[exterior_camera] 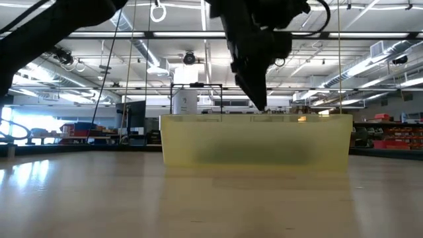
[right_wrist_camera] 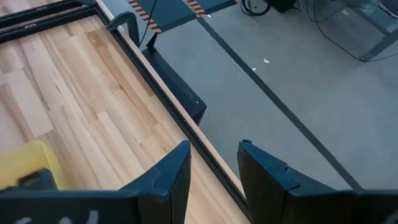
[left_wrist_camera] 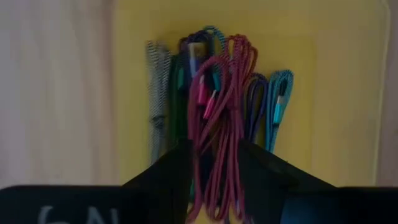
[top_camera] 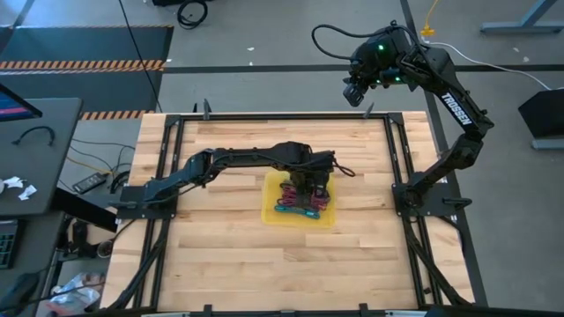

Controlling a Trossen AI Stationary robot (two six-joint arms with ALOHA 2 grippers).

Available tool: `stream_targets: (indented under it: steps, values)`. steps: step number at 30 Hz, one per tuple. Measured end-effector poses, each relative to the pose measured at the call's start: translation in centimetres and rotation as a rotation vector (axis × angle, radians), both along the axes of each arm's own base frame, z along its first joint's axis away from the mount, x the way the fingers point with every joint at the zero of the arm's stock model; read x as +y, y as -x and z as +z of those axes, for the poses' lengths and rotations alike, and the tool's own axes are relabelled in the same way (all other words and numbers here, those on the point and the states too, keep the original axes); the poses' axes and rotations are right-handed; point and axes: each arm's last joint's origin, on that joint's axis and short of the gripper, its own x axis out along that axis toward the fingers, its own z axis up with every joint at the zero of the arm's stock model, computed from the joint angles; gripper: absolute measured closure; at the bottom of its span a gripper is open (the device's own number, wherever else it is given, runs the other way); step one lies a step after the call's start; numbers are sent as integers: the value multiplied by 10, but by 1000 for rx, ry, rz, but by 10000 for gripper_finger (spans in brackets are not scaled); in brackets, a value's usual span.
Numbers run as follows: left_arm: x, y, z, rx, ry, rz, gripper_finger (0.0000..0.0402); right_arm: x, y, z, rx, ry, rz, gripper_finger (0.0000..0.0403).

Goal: Pick and place USB-C Cables
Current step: Adjust the yellow bin

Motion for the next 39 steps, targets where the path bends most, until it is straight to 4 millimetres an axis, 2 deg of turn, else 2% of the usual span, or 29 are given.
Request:
stream_targets:
  steps: [10,17,20,24,28,31,35,39]
  values:
    - [-16,41,77,-62,-216,179,283,2,1,-2,29,-17,36,266]
    - [-25,95,123,18,-383,350,300,5,2,-9,75,-59,48,266]
    - [-27,113,145,-54,-388,412,304,6,-6,-22,111,-101,81,266]
    - [-35,135,168,-134,-395,465,306,11,-29,-58,175,-167,139,266]
    - [-45,149,184,-194,-410,464,306,22,-58,-112,246,-210,223,266]
    - [-50,156,190,-221,-419,455,306,35,-73,-153,284,-236,291,266]
    - [-52,157,191,-223,-420,446,306,49,-80,-192,306,-271,339,266]
    - [-53,159,193,-227,-422,438,306,60,-81,-215,315,-347,374,266]
